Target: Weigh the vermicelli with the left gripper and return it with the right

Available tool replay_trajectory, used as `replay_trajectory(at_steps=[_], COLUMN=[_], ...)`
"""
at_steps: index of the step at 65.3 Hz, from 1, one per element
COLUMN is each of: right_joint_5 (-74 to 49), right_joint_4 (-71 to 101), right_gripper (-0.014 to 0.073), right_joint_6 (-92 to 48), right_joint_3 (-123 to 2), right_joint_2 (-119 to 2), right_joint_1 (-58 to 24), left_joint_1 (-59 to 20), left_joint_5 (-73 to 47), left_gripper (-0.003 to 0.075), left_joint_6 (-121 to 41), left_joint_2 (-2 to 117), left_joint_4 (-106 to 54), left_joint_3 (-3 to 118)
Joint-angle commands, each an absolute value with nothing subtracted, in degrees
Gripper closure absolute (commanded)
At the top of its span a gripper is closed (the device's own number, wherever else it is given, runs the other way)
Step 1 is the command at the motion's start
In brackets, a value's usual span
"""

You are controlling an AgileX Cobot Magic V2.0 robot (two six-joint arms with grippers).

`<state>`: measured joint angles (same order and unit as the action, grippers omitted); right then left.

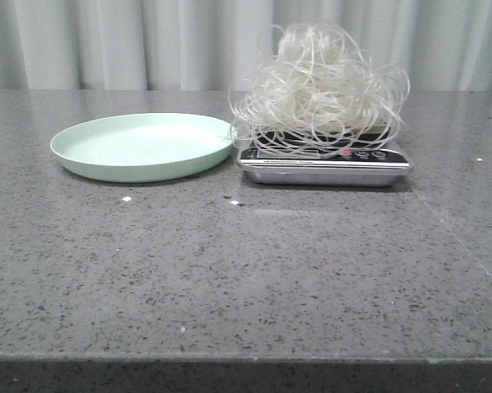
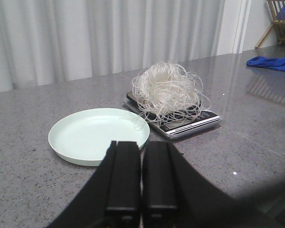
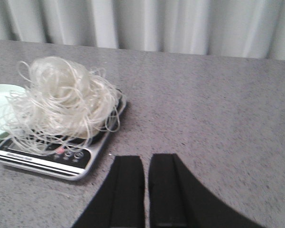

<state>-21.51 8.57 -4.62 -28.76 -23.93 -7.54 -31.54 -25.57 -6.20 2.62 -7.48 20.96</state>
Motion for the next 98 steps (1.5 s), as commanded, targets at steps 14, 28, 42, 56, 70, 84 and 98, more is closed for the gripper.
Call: replay_trajectory(at_steps=[14, 28, 42, 56, 70, 84, 98], right_joint_5=[-18.81, -21.47, -28.92, -31.55, -33.42, -37.70, -44.43], right_joint_4=[9.01, 9.01, 9.01, 8.61, 8.39, 5.57, 3.62], right_gripper=[0.0031, 0.0014, 0.0014, 0.0014, 0.0014, 0.0016, 0.0115], right_joint_6=[-5.62, -5.62, -5.62, -5.62, -5.62, -5.62, -5.62], right_joint_3=[-45.79, -59.89, -75.04, -82.57, -84.58, -84.58, -84.58], right_joint_2=[-42.39, -58.25, -74.41, -84.78, -92.65, -97.36, -100.65], right_joint_1=[-15.64, -22.51, -25.35, -25.35, -24.81, -24.81, -24.81], left_joint_1=[-31.51, -31.51, -31.51, -31.51, -31.51, -31.51, -31.51], left_joint_5=[-20.86, -20.86, -20.86, -20.86, -20.86, -21.07, -21.07], left_gripper=[0.0586, 0.0586, 0.0586, 0.0586, 0.0586, 0.0586, 0.0586], left_joint_6=[-6.00, -6.00, -6.00, -6.00, -6.00, -6.00, -6.00], left_joint_2=[3.29, 3.29, 3.29, 3.29, 3.29, 3.29, 3.29], left_joint_4=[-8.29, -8.29, -8.29, -8.29, -8.29, -8.29, -8.29], left_joint_3=[22.45, 22.45, 22.45, 22.45, 22.45, 22.45, 22.45])
